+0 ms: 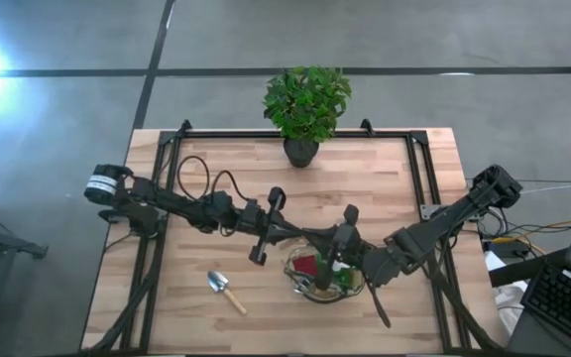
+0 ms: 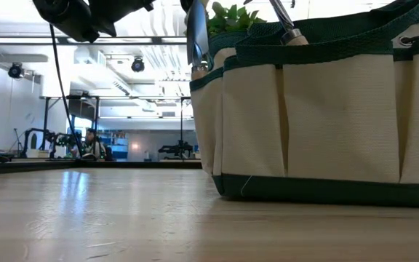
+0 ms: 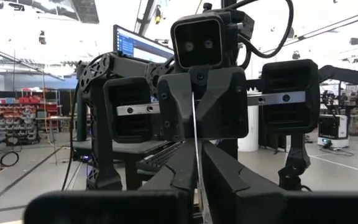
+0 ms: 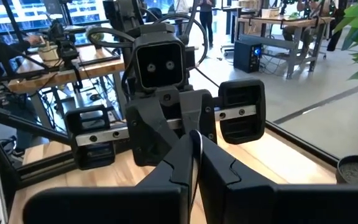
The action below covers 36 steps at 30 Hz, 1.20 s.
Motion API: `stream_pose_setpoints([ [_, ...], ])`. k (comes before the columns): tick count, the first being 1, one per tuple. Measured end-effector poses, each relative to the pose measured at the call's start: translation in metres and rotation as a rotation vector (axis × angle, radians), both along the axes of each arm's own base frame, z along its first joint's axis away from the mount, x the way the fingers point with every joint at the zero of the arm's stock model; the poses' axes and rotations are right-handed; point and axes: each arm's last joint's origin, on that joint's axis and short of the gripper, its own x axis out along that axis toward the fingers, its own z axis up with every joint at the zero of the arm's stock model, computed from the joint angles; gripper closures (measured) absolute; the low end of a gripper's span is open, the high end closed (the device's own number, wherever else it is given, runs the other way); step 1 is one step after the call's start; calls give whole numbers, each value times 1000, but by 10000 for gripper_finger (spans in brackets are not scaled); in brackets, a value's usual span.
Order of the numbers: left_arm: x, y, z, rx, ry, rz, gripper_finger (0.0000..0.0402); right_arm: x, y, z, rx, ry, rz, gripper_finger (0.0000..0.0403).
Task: Pick & Place Garden tools in Gardening bag
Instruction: Put the top brown trowel into the green gardening bag
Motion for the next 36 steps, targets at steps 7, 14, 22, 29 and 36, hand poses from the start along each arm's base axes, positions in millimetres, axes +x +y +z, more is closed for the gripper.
stream_pose_setpoints([
  [7,2,0,-5,23,48,5,337,0,0,0,-9,4,-4,395],
  [14,-2,0,-3,46,115,13,264,-4,-1,3,-30,21,3,395],
  [22,-25,5,21,76,231,47,168,-19,-5,13,-24,36,13,395],
  [29,-47,9,30,151,343,106,134,-40,-11,15,50,98,37,395],
  [36,-66,16,31,170,477,241,135,-60,1,23,149,130,234,395],
])
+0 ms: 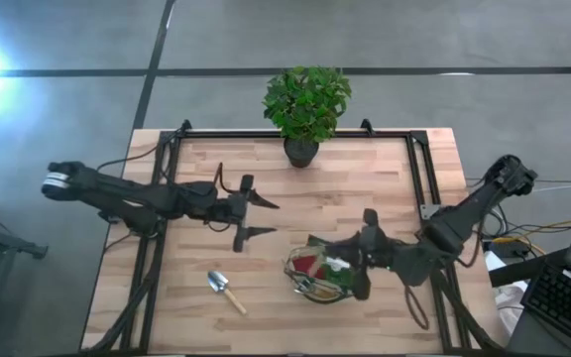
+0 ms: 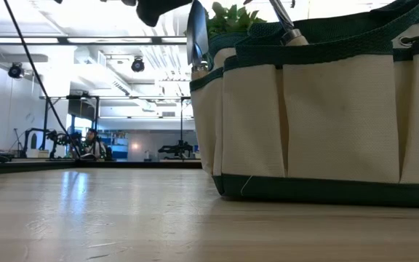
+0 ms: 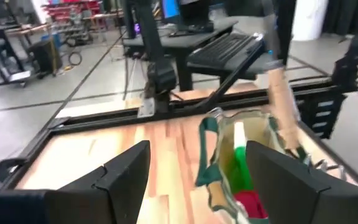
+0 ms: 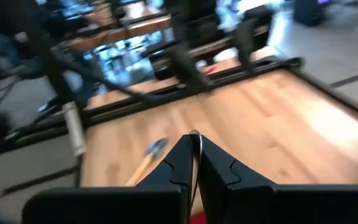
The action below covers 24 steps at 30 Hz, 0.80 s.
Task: Pick & Place Garden tools in Gardening bag
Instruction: Put the top brown trowel into the green gardening bag
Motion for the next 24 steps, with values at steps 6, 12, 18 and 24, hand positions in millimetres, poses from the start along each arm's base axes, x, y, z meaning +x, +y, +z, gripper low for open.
stream_pose_setpoints([
  [6,-7,3,-2,24,53,67,135,-16,21,5,27,47,105,395],
  [12,-8,4,-6,30,84,106,135,-32,41,-1,73,155,50,395],
  [18,-9,5,-10,24,98,124,135,-45,60,-20,142,196,-73,395],
  [24,-9,5,-9,25,89,137,135,-42,82,-36,115,209,-69,395],
])
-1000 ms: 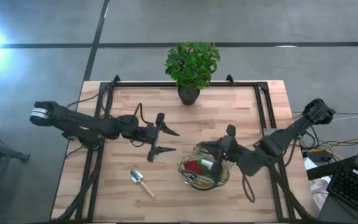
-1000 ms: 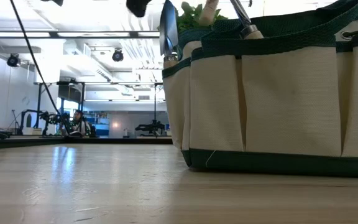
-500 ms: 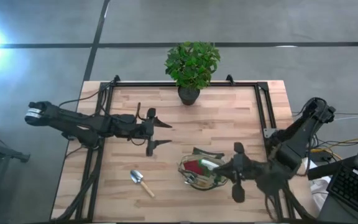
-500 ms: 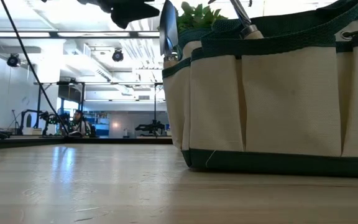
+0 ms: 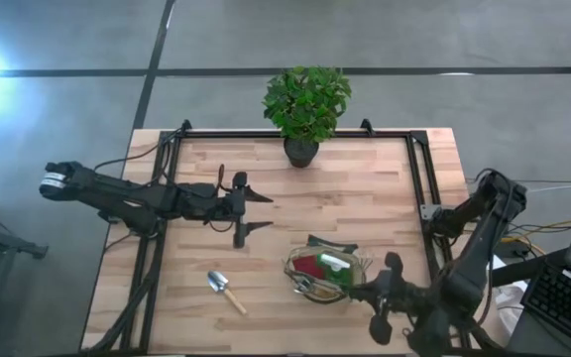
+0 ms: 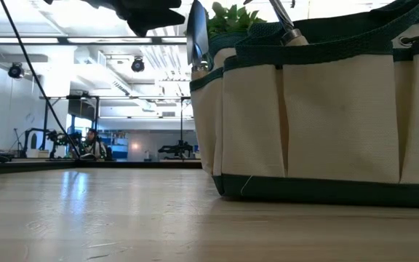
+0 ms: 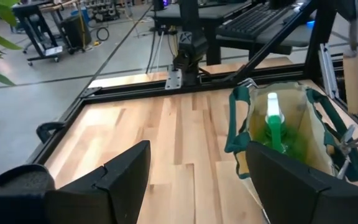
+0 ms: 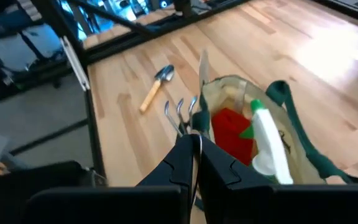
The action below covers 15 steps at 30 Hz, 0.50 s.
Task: Pick & Place Garden tools in Gardening bag
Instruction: Put the top brown trowel into the green gardening bag
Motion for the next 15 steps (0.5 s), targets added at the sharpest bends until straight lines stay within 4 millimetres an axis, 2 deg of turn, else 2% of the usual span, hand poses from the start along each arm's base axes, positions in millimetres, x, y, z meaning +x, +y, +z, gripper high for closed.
stream_pose_setpoints([
  [8,0,1,0,7,-2,34,135,12,16,-17,-160,43,34,395],
  [15,0,2,1,2,-6,40,135,11,14,-16,-251,72,13,395],
])
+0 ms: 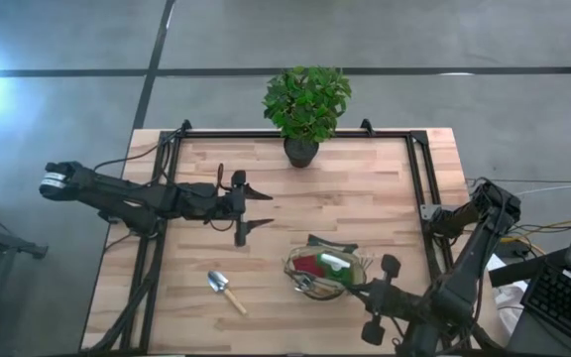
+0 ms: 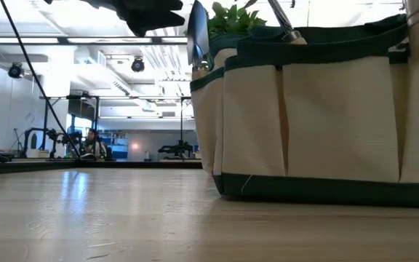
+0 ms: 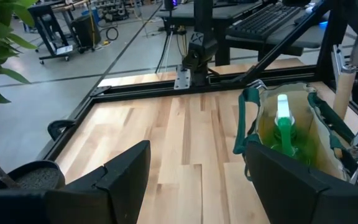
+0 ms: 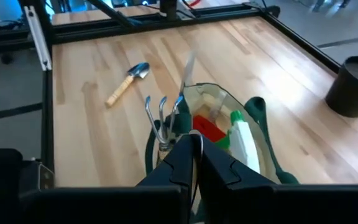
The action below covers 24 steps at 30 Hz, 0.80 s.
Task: Pick & Place Garden tools in Gardening bag
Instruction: Put the top brown trowel into the green gardening bag
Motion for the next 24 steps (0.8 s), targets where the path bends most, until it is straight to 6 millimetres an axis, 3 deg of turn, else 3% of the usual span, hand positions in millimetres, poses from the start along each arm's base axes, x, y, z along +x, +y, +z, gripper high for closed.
stream_pose_setpoints([
  [24,0,1,0,-5,0,22,135,-14,-20,17,-42,31,-6,395],
])
